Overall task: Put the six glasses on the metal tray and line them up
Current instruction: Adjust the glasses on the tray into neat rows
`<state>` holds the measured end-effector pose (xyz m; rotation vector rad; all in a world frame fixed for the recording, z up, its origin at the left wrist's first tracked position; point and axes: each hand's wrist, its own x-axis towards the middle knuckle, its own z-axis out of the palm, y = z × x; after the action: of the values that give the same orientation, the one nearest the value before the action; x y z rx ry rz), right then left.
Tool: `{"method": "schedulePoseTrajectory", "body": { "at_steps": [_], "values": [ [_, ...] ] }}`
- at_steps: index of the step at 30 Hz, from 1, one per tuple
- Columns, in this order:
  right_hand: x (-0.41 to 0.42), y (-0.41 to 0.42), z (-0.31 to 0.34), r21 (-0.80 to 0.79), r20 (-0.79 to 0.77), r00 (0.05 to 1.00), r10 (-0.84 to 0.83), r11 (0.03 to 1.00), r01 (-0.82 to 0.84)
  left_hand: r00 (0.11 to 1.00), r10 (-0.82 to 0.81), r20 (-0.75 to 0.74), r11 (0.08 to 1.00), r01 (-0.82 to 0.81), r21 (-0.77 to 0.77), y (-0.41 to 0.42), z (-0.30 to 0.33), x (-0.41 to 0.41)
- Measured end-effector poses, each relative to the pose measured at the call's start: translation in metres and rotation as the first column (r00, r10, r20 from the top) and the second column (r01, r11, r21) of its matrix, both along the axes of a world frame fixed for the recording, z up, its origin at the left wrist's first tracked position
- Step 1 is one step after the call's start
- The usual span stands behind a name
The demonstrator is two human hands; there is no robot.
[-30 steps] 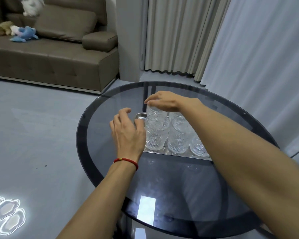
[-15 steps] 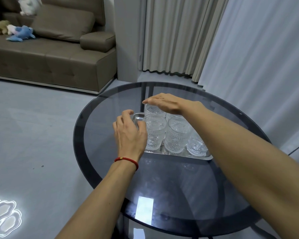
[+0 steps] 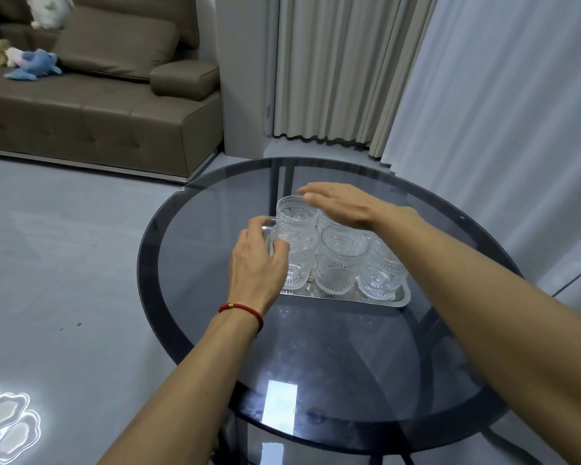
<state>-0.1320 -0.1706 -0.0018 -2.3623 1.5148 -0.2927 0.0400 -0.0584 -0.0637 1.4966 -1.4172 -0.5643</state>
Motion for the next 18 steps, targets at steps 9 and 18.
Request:
{"method": "schedulePoseTrajectory", "body": {
  "at_steps": [9, 18],
  "values": [
    [0.015, 0.024, -0.030, 0.001, -0.337, 0.941, 0.021, 1.000, -0.022, 1.000, 0.000, -0.010, 0.999, 0.000, 0.038, 0.003, 0.001, -0.004],
    [-0.015, 0.021, -0.033, -0.009, -0.316, 0.937, -0.152, 0.988, 0.157, 1.000, -0.018, 0.012, 0.999, 0.017, 0.037, 0.003, 0.002, -0.003]
  ]
}}
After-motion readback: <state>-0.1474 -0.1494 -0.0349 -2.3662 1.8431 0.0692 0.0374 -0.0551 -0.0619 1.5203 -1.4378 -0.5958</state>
